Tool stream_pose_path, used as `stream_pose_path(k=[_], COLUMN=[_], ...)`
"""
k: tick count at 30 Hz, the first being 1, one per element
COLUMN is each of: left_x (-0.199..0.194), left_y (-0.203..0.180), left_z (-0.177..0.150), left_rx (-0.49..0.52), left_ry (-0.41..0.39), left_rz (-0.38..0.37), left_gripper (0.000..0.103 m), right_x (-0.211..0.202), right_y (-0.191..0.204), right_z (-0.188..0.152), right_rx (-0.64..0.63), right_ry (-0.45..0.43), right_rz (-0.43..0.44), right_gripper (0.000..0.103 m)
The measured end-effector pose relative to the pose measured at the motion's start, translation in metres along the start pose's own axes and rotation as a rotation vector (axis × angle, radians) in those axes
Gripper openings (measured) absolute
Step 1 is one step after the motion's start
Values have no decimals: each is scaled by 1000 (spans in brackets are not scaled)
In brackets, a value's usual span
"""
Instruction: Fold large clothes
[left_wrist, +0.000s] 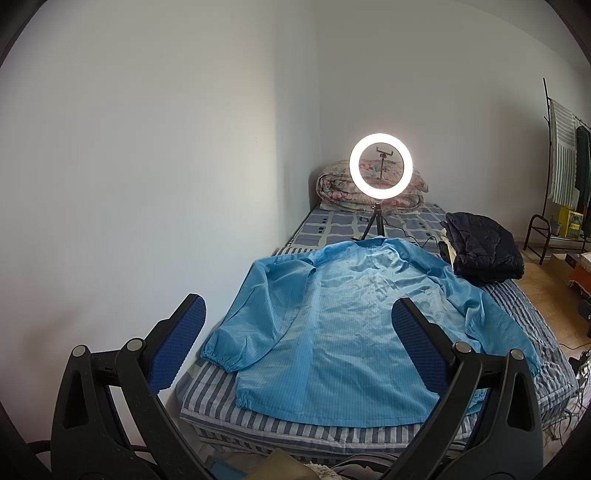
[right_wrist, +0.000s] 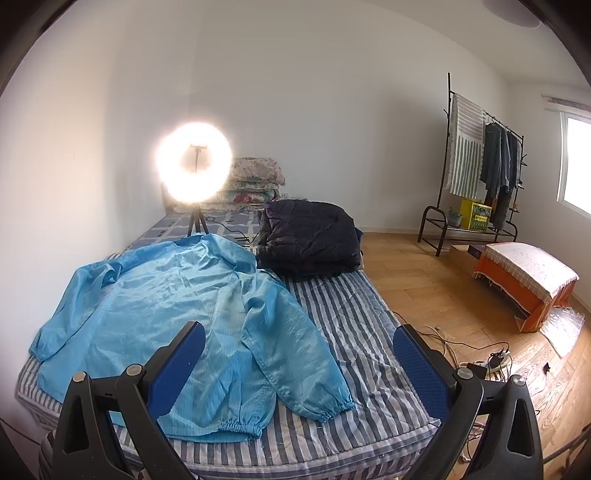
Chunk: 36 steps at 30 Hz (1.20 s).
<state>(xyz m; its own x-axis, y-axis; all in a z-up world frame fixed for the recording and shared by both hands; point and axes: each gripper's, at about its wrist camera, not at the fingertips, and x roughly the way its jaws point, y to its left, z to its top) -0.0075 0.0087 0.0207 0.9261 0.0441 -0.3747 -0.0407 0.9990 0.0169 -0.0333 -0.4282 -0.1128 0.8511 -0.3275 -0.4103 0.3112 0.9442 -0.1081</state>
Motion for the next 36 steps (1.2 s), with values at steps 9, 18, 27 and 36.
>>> stream_pose_path(k=[9,18,27,36], left_x=[-1,2,9,14], left_y=[2,4,8,14], left_z=[-3,-7,-10,-13], left_rx=[-4,-6,-12,-17], left_ry=[-4,-1,7,11], left_rz=[10,21,32,62], left_gripper=[102,102,102,102], right_x=[0,1,10,15], right_y=[0,1,8,16], right_z=[0,0,-1,0], right_rx=[2,-4,-25,-45], right_ry=[0,1,7,4], right_rz=[3,6,9,9], right_gripper=[103,103,103,103])
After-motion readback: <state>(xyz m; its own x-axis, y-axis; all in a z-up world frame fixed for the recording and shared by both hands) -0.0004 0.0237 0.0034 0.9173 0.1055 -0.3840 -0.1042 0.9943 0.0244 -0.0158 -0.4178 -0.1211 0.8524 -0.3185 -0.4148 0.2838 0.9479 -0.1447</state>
